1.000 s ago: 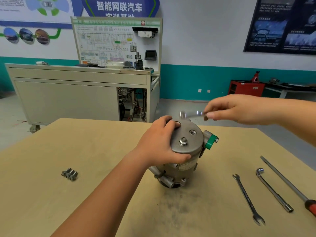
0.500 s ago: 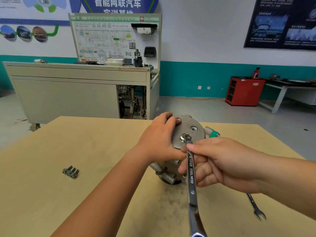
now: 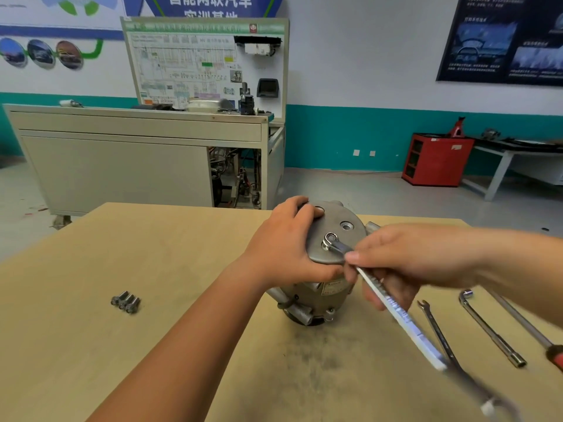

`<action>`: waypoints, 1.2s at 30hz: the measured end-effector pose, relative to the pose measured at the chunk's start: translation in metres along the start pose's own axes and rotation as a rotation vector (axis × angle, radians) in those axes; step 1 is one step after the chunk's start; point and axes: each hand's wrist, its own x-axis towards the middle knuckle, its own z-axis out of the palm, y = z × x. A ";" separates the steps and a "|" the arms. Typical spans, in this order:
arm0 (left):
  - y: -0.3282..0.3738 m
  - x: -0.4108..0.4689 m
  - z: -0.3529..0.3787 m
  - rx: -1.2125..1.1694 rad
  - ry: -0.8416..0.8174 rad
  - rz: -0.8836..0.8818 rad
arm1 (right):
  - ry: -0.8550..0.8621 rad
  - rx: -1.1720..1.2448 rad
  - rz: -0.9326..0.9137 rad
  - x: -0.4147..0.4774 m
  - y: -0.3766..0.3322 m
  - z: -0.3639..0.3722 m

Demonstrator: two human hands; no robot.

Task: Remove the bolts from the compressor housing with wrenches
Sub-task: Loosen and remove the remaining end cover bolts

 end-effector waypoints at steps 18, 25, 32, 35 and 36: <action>-0.004 0.002 0.002 0.007 0.002 0.007 | 0.388 -0.140 -0.245 -0.005 0.005 -0.051; 0.000 0.000 0.002 -0.006 0.011 -0.007 | 0.050 0.470 -0.196 -0.009 0.008 0.019; 0.002 0.001 0.001 -0.007 0.008 -0.016 | 0.120 0.611 -0.188 0.000 0.007 0.034; 0.001 0.001 0.001 -0.003 0.010 -0.013 | 0.158 0.604 -0.174 0.002 0.007 0.034; 0.001 0.000 0.001 0.000 0.006 -0.013 | 0.156 0.592 -0.168 0.002 0.007 0.034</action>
